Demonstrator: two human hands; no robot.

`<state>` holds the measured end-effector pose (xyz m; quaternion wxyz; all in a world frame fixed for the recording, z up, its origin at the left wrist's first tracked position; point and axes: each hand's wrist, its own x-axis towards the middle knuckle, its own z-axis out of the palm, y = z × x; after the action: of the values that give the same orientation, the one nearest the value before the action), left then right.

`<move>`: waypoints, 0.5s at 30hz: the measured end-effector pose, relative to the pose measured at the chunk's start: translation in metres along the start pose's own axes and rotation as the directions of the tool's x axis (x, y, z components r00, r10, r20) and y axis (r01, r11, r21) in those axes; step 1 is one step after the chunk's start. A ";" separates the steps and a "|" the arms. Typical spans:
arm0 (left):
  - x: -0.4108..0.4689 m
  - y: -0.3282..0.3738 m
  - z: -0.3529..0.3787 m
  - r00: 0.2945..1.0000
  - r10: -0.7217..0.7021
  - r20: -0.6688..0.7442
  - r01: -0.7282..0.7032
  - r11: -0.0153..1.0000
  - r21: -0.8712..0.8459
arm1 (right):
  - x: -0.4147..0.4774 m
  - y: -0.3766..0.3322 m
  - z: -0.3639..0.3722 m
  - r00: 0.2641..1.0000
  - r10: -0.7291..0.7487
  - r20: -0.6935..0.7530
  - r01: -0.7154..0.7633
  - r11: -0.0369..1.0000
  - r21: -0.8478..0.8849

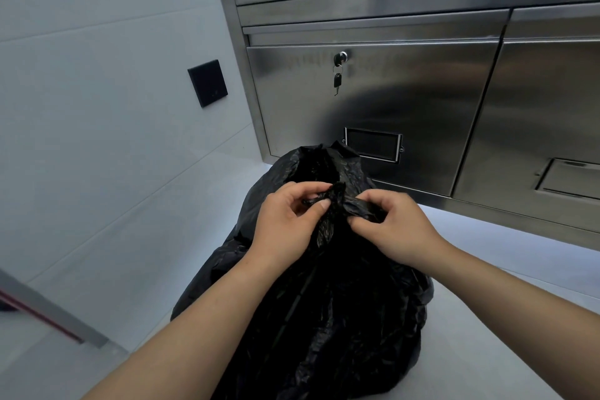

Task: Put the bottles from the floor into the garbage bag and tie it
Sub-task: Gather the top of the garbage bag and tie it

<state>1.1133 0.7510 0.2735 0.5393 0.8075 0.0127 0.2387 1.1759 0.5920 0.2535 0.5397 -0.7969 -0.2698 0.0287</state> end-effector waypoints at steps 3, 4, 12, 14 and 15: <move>0.003 0.000 -0.001 1.000 0.002 -0.009 -0.002 1.000 -0.014 | 0.003 -0.004 -0.005 0.997 -0.054 0.058 0.053 0.998 0.023; 0.004 0.000 -0.003 1.000 0.001 -0.017 -0.001 1.000 -0.013 | 0.004 -0.006 -0.008 0.993 -0.070 0.093 0.068 0.997 0.031; 0.008 -0.010 -0.010 0.994 -0.107 -0.039 0.103 0.991 -0.081 | 0.011 -0.021 -0.031 0.966 -0.176 0.187 0.197 0.976 -0.098; 0.009 -0.012 -0.010 0.980 -0.198 -0.028 0.193 0.974 -0.120 | 0.011 -0.023 -0.036 0.955 -0.223 0.195 0.258 0.949 -0.181; 0.008 -0.013 -0.010 0.969 -0.246 -0.014 0.241 0.960 -0.140 | 0.009 -0.023 -0.035 0.950 -0.251 0.184 0.289 0.932 -0.220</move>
<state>1.1198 0.7673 0.2685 0.6188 0.7568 0.1038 0.1834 1.1865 0.5730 0.2907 0.4138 -0.8079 -0.4192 -0.0183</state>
